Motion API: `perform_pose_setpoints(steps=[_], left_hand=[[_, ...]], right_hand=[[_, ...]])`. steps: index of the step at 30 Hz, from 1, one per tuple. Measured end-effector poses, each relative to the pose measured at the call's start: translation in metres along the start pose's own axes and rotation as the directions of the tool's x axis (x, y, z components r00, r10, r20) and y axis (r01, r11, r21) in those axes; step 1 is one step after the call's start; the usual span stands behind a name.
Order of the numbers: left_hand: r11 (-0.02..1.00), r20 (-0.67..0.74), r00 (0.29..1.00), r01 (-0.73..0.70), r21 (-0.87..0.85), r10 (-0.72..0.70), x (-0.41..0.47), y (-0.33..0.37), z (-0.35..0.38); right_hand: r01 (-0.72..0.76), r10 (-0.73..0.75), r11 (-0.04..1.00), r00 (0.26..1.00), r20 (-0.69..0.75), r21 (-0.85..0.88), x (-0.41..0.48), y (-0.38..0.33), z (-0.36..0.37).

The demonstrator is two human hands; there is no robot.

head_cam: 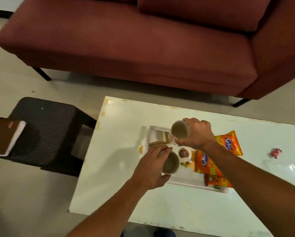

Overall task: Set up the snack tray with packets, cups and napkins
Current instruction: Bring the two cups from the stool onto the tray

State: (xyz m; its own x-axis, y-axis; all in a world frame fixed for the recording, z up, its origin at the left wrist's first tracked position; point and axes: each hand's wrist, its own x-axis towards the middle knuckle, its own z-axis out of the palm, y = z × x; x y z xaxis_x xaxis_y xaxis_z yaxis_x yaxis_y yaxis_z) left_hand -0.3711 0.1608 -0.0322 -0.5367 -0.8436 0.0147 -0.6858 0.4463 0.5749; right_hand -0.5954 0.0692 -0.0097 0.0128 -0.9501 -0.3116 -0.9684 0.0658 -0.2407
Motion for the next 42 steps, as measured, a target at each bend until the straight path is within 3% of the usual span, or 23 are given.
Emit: perform_pose_setpoints(steps=[10, 32, 39, 42], left_hand=[[0.998, 0.146, 0.988, -0.047, 0.050, 0.039, 0.029, 0.043, 0.084], [0.990, 0.331, 0.937, -0.133, 0.054, 0.108, 0.044, 0.038, 0.099], [0.972, 0.322, 0.923, -0.234, 0.028, 0.213, 0.040, 0.036, 0.078], [0.963, 0.189, 0.945, -0.264, -0.045, 0.268, 0.032, 0.028, 0.054]], right_hand=[[0.014, -0.012, 0.999, 0.998, 0.065, -0.029, -0.006, 0.078, 0.032], [0.016, -0.012, 0.999, 0.995, 0.102, -0.039, -0.005, 0.078, 0.036], [0.011, -0.003, 0.997, 0.994, 0.108, -0.076, -0.006, 0.065, 0.031], [0.072, -0.070, 0.996, 0.997, 0.036, -0.048, -0.009, 0.050, 0.016]])
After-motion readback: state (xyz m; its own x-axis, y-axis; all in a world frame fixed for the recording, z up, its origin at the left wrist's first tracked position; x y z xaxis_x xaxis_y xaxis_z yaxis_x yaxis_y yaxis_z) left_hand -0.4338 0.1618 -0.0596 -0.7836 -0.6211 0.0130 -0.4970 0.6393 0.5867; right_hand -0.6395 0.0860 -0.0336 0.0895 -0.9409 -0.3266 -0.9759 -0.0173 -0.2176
